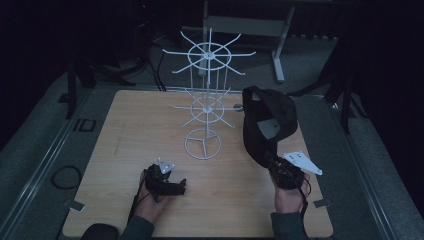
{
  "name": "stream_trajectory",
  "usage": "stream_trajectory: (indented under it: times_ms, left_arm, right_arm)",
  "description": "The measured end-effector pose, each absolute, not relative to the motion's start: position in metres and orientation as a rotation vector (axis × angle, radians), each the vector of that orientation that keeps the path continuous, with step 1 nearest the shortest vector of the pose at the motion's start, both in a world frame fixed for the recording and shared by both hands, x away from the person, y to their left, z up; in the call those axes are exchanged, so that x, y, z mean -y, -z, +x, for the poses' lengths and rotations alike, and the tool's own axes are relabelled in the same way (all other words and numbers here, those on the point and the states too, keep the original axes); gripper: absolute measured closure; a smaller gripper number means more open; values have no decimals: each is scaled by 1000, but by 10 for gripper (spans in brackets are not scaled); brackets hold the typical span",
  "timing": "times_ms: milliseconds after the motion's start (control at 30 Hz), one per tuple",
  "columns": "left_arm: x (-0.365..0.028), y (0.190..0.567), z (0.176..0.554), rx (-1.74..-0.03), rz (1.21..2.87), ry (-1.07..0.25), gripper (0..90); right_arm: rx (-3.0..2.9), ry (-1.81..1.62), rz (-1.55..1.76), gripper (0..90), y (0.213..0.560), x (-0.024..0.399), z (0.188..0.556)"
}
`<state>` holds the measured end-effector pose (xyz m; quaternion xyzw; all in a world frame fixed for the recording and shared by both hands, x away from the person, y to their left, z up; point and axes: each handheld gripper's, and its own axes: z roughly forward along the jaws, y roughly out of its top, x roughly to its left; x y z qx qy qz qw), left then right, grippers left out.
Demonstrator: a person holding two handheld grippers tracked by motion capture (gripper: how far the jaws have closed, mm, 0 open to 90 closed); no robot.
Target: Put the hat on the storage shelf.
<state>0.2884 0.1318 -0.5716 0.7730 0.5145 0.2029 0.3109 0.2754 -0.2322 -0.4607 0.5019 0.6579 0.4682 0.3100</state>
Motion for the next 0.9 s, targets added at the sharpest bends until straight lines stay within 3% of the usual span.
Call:
stream_trajectory:
  times_ms: [900]
  left_arm:
    - [-132, 572, 288, -1357, 2041, -536, 2]
  right_arm:
    - [-1726, -1238, 1261, 860, 439, 231, 279]
